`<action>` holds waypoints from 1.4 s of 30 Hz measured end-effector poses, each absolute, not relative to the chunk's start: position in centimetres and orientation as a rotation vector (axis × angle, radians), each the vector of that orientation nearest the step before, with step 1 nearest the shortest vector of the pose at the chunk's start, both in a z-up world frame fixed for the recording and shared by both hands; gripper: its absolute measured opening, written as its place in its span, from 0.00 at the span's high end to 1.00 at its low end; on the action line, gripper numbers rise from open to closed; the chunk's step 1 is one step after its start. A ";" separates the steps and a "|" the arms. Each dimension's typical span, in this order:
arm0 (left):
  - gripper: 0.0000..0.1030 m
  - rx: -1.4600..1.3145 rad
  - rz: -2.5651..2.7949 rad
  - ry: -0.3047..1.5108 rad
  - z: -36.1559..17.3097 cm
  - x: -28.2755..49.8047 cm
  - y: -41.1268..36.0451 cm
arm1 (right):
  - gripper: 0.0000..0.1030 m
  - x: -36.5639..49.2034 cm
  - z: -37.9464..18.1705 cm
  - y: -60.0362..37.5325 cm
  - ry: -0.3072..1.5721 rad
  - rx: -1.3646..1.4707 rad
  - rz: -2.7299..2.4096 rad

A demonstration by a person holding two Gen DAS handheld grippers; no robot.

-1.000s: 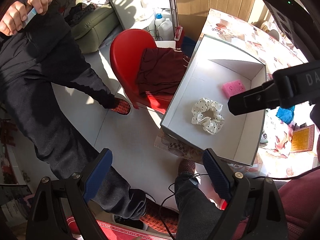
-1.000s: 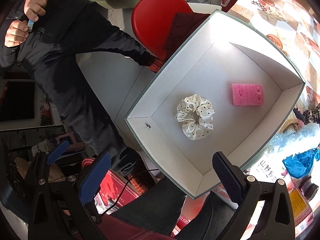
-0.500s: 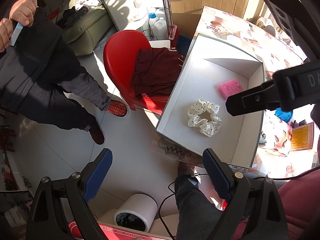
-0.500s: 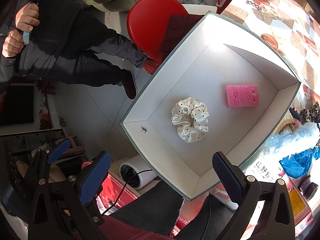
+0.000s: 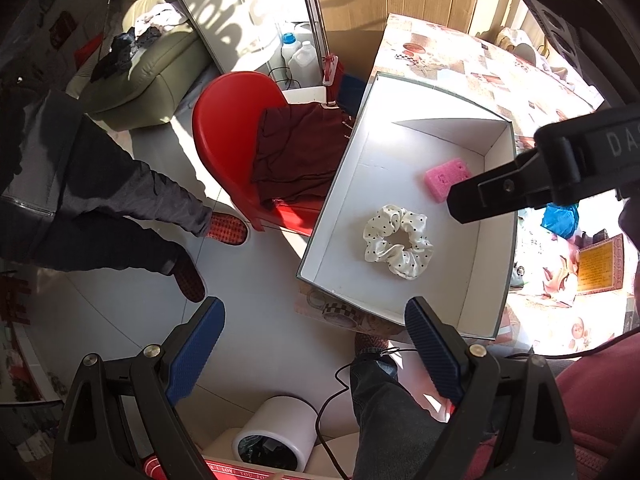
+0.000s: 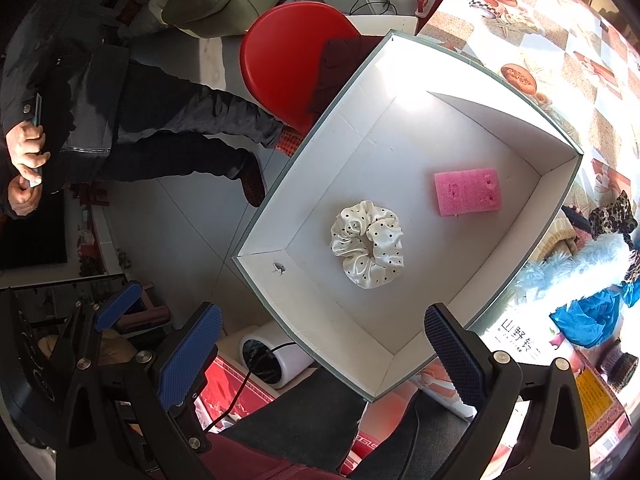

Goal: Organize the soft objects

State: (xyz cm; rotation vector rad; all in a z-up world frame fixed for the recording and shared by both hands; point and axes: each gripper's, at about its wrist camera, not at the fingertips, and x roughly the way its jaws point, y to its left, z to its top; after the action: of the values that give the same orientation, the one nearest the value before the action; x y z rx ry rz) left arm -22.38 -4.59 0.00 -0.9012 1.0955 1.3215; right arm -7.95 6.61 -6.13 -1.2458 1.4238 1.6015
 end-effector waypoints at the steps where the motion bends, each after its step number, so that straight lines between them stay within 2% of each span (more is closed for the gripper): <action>1: 0.09 -0.912 1.318 1.095 -0.2 -22.5 -4.4 | 0.01 -7.9 -6.2 6.6 1.425 -1.247 1.598; 29: 0.09 -0.907 1.390 1.074 0.6 -23.7 -4.7 | 0.01 -8.9 -6.3 6.6 1.418 -1.270 1.624; 42: 0.09 -0.883 1.356 1.072 0.9 -23.0 -3.9 | 0.01 -7.5 -5.1 6.9 1.407 -1.195 1.620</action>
State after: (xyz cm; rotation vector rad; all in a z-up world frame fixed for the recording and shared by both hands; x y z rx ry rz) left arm -23.03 -3.95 0.90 -0.8830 1.0719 1.3562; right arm -7.52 6.94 -5.08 -1.1953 1.4067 1.6203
